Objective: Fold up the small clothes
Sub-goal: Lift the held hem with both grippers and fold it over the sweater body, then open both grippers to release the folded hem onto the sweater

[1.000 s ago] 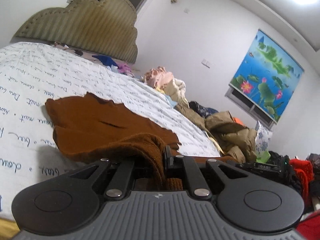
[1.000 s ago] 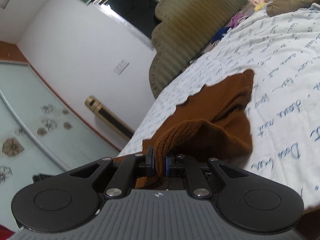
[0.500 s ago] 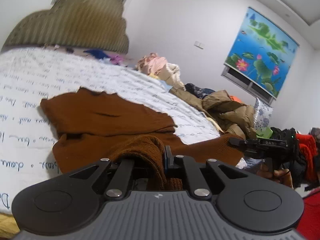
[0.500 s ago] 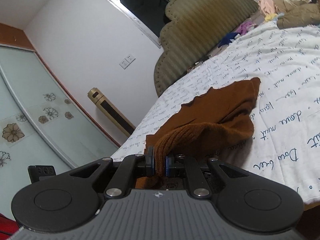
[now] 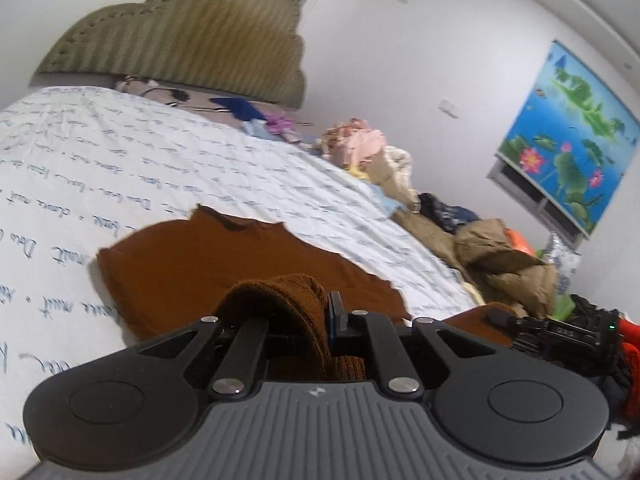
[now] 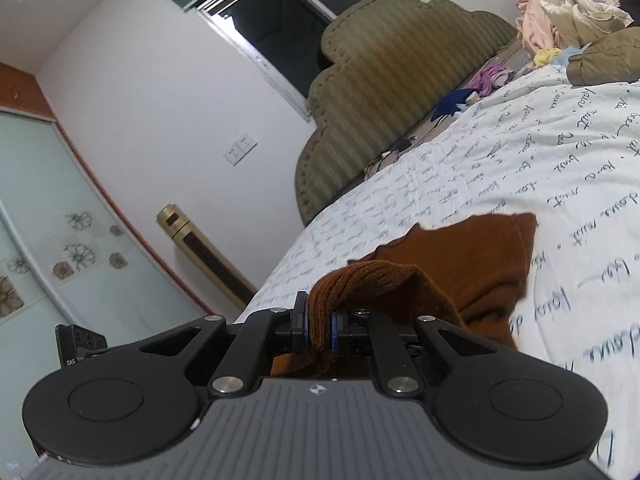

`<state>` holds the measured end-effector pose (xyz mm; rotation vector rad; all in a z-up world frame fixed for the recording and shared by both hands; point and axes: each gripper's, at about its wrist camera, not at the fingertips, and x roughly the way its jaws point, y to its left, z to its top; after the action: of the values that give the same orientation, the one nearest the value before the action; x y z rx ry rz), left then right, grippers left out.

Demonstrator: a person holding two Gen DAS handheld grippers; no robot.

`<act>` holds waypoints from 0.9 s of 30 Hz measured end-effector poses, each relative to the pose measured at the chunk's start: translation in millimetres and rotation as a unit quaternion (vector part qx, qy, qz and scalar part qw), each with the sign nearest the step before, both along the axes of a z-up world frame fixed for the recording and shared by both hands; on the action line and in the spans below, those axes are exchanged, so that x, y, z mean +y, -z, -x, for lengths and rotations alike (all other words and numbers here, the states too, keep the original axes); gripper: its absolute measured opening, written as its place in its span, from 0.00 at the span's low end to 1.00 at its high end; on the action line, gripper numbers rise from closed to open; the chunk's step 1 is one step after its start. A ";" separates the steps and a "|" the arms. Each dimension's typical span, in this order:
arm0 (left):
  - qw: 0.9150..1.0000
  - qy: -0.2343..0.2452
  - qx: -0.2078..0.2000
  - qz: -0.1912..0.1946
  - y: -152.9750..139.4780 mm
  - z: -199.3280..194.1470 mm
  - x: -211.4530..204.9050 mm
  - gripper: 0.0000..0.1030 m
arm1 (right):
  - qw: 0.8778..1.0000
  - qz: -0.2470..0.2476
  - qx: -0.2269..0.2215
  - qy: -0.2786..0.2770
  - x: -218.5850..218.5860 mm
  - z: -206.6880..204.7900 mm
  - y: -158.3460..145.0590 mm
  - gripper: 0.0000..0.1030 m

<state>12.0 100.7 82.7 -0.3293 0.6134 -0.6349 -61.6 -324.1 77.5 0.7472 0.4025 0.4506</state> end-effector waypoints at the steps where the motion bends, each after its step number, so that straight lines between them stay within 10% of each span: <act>1: 1.000 -0.003 0.001 -0.005 0.3 -7.3 -1.3 0.10 | 1.000 0.001 0.001 0.003 -0.5 -6.5 0.1 0.15; 21: 0.987 -0.067 0.099 -0.106 57.5 -181.5 -50.0 0.11 | 0.989 0.036 0.123 0.069 -8.0 -182.6 62.3 0.15; 27: 0.975 -0.104 0.189 -0.060 84.9 -211.3 -37.4 0.21 | 0.978 0.012 0.198 0.062 -5.5 -217.6 98.1 0.33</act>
<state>223.3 63.2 -2.2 -0.3982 0.9633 -0.3314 156.0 -329.6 -20.6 0.8350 0.7279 0.1763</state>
